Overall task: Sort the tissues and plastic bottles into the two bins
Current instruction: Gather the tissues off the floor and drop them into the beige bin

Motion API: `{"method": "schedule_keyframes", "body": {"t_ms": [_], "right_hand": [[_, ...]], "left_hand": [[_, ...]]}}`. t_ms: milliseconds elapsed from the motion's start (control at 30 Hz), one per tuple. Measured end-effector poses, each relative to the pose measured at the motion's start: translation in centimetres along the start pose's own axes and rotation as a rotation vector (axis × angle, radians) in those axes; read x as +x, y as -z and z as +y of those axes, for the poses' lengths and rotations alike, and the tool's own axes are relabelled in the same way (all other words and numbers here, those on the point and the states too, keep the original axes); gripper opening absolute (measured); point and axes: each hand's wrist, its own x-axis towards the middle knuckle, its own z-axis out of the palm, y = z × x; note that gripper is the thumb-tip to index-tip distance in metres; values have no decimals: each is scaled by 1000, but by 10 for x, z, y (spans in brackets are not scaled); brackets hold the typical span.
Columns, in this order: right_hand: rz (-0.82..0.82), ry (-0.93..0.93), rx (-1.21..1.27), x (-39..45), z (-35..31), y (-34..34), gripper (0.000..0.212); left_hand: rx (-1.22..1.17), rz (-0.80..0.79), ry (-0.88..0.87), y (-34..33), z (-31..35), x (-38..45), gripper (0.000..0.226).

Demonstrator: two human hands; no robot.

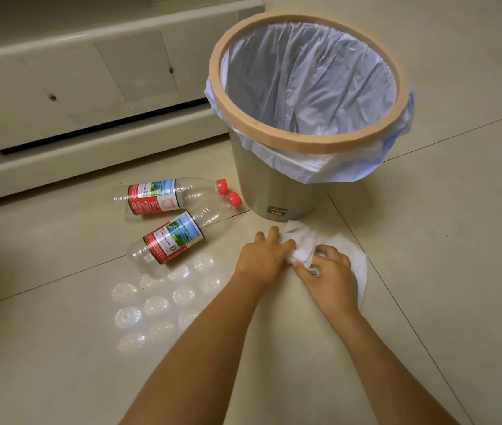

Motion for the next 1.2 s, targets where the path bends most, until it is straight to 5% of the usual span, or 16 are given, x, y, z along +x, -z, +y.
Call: {"method": "schedule_keyframes", "body": {"t_ms": [167,333,567,767,867,1033,1200], "right_hand": [[27,89,47,-7,0,-8,17],[-109,185,-156,-14,-12,-15,54],[-97,326,-273,-27,-35,-24,12],[-125,252,-102,-35,-50,-12,21],[-137,157,191,-41,-58,-18,33],[-224,-8,540,-55,-86,-19,7],[-336,-259,877,-61,-100,-22,11]], "left_hand": [[-69,39,32,-8,-26,-22,34],[-321,97,142,-10,-44,-43,36],[-496,76,218,-10,-56,-68,30],[-714,137,300,7,-71,-103,20],[-779,146,305,16,-82,-126,16],[-819,104,363,22,-98,-156,10],[-902,125,425,31,-98,-168,16]]}}
